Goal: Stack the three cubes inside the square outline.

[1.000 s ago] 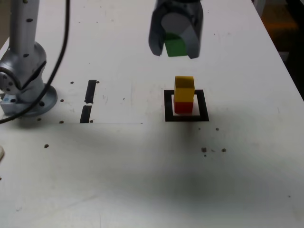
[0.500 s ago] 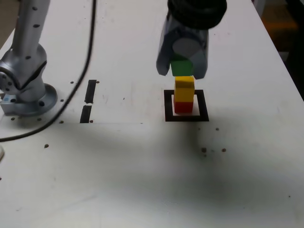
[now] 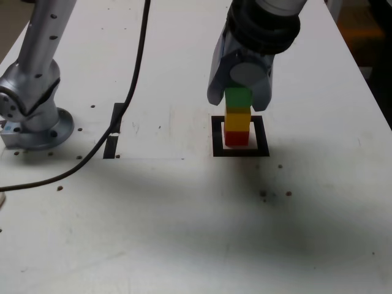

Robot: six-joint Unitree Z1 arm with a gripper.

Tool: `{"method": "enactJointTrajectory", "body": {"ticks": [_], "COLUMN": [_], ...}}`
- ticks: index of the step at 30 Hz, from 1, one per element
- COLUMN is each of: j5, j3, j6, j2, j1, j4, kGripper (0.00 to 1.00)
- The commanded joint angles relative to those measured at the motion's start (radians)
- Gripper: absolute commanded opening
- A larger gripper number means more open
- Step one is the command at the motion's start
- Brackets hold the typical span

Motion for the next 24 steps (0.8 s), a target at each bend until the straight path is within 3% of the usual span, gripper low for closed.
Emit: {"method": "enactJointTrajectory", "body": {"ticks": [1,24], "j5": [0.001,-0.015], "j3": [0.000,-0.002], "j6": [0.001,0.003], "j2": [0.000,0.037], "j1": [0.003,0.010], "j4": [0.023,0.021], "kGripper": [0.07,0.12]}}
